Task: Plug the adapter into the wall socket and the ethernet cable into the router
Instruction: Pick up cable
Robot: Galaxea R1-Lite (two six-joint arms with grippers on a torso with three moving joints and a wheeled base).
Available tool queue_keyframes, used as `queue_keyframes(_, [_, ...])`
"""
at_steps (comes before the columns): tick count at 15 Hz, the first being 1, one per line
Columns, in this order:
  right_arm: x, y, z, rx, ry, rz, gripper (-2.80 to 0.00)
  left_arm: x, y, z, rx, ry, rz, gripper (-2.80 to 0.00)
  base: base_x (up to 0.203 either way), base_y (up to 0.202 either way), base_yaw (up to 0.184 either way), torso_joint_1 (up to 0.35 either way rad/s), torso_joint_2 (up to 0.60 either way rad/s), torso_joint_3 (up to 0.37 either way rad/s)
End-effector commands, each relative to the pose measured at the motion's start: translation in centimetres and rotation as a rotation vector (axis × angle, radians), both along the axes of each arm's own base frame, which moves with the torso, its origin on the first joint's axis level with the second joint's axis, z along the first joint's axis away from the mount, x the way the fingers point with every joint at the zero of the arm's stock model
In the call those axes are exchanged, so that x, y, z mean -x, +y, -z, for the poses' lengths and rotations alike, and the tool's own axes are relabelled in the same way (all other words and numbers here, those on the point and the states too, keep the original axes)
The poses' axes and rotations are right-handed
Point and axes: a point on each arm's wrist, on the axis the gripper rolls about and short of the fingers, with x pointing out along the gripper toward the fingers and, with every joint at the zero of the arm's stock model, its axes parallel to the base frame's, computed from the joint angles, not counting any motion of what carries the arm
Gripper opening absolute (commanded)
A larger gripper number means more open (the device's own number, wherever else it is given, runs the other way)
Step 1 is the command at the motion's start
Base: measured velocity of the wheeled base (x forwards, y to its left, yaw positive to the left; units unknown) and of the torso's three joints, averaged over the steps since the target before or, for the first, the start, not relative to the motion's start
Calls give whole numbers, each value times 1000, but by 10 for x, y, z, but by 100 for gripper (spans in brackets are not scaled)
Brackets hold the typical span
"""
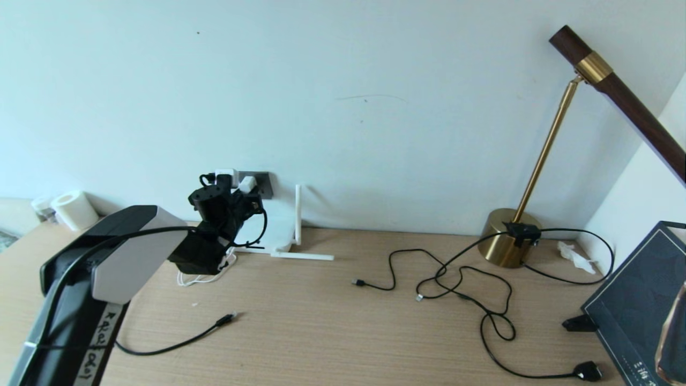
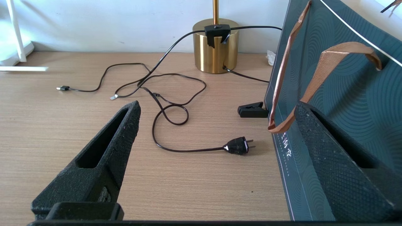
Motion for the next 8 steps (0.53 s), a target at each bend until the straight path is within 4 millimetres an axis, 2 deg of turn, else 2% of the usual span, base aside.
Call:
queue_keyframes(1, [-1,0,3,-1,10,-1,0,0,0,-1,0,-9,0,-280,0,0,0,0,0,0])
queue_keyframes(8, [-1,0,3,-1,10,0,0,-1,0,-2,1,-14,0,-280,0,0,0,0,0,0])
